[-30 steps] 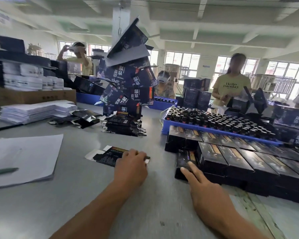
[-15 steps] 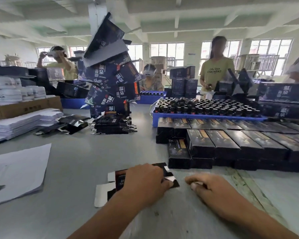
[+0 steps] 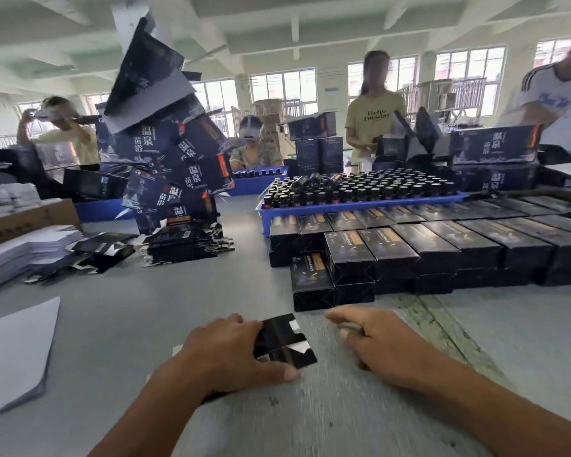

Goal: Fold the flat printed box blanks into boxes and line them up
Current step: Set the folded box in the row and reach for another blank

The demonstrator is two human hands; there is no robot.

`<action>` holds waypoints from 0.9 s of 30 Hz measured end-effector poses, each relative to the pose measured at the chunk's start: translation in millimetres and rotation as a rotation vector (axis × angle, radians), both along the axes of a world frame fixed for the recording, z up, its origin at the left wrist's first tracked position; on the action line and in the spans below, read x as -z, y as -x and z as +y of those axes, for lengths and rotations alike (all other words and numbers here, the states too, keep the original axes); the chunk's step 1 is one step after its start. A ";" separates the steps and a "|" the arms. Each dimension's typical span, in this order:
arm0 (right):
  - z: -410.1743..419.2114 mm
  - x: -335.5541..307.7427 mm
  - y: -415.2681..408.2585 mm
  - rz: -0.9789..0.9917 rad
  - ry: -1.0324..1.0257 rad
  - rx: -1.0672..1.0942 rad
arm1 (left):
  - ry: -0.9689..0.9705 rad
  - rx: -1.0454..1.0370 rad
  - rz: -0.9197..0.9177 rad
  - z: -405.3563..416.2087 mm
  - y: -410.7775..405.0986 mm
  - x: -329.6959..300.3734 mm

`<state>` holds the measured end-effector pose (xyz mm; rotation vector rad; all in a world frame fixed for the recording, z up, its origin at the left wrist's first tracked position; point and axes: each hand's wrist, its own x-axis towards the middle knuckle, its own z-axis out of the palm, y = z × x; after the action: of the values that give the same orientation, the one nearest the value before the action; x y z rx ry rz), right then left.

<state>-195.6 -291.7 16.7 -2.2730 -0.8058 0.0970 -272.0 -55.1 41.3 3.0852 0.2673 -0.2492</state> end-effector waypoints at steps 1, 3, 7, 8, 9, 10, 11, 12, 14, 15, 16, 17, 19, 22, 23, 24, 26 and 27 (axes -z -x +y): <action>-0.2 -0.1 -0.6 -0.005 0.007 0.000 | -0.011 0.012 0.005 -2.6 2.1 -1.9; 0.0 0.1 -1.6 -0.016 0.011 -0.005 | -0.014 0.040 0.000 -7.5 5.2 -5.2; 0.2 0.7 -2.2 0.036 -0.054 -0.006 | 0.052 0.125 -0.030 -15.4 6.1 -6.5; 0.2 -0.3 -1.8 0.063 -0.088 -0.001 | 0.066 0.144 -0.049 -16.6 5.4 -5.2; -0.1 -1.2 -1.5 0.082 -0.117 0.006 | 0.074 0.160 -0.078 -17.8 4.9 -3.7; -0.6 -2.5 -1.2 0.097 -0.143 0.016 | 0.073 0.175 -0.120 -19.4 4.3 -2.3; -1.5 -3.6 -1.0 0.117 -0.170 0.027 | 0.058 0.195 -0.174 -21.4 3.8 -0.7; -2.4 -5.0 -0.4 0.144 -0.200 0.039 | 0.031 0.218 -0.237 -23.7 3.3 0.8; -3.3 -8.6 1.4 0.198 -0.261 0.069 | -0.023 0.250 -0.362 -28.7 1.9 2.8; -3.6 -10.2 1.7 0.205 -0.284 0.083 | -0.039 0.254 -0.417 -30.5 0.9 3.4; -3.7 -11.3 1.6 0.202 -0.306 0.091 | -0.048 0.254 -0.465 -31.6 0.0 3.8; -3.8 -11.9 1.3 0.200 -0.332 0.090 | -0.048 0.253 -0.506 -32.4 -0.4 3.9; -3.2 -13.3 1.8 0.206 -0.395 0.074 | -0.021 0.253 -0.581 -33.1 -0.2 3.8; -1.7 -14.5 3.9 0.199 -0.469 0.078 | 0.018 0.285 -0.702 -36.0 1.3 4.6; -1.2 -15.0 4.6 0.186 -0.482 0.081 | 0.014 0.297 -0.731 -37.8 1.7 5.1; -0.9 -15.3 5.0 0.170 -0.485 0.079 | 0.006 0.307 -0.739 -39.9 1.9 5.3; -1.1 -16.1 6.1 0.157 -0.487 0.049 | -0.009 0.322 -0.738 -43.1 2.1 5.6; -1.8 -16.7 6.9 0.167 -0.498 0.024 | -0.014 0.331 -0.744 -43.8 1.9 5.9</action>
<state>-202.5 -293.5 33.4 -1.7782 -0.6311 0.0650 -273.9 -98.9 35.5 2.9475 -0.2674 0.8754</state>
